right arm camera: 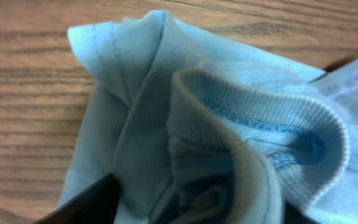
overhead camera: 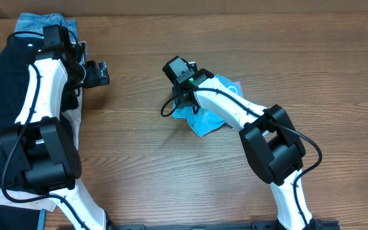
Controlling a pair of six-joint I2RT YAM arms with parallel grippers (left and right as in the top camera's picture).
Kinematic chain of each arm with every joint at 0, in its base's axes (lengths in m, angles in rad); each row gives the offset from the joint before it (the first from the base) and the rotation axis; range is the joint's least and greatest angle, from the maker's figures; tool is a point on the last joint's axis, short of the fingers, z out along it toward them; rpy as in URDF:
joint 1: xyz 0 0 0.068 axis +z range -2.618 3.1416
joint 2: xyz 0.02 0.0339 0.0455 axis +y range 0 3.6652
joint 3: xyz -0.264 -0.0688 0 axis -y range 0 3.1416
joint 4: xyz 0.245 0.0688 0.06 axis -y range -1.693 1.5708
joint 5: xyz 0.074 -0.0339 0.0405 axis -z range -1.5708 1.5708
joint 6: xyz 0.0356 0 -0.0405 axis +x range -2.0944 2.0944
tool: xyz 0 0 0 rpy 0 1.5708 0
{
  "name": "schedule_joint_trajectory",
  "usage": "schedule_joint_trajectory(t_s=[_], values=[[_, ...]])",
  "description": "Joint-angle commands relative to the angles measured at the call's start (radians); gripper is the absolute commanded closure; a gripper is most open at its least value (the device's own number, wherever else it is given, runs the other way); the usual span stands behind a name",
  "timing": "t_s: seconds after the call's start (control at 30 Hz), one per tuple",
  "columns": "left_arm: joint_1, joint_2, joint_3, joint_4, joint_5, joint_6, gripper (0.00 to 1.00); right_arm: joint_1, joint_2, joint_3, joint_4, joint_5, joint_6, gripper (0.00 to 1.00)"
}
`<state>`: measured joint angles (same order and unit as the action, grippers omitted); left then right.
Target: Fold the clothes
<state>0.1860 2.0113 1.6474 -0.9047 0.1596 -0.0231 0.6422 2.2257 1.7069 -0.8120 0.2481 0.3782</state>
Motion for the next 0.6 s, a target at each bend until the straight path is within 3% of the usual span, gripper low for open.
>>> schedule_joint_trajectory(t_s=[0.0,0.2,0.43,0.57], values=[[0.010,-0.020,-0.003,0.001,-0.012,-0.012,0.00,0.004,0.031,0.000,-0.006,0.004,-0.014,0.56],[0.010,-0.020,-0.003,0.000,-0.010,-0.030,0.00,-0.014,0.077,0.000,-0.130,0.159,-0.019,0.57],[0.010,-0.020,-0.003,-0.004,-0.010,-0.029,0.00,-0.132,0.092,-0.026,-0.171,0.185,-0.123,0.35],[0.010,-0.020,-0.003,-0.003,-0.014,-0.021,0.00,-0.237,0.088,-0.006,-0.191,0.149,-0.174,0.29]])
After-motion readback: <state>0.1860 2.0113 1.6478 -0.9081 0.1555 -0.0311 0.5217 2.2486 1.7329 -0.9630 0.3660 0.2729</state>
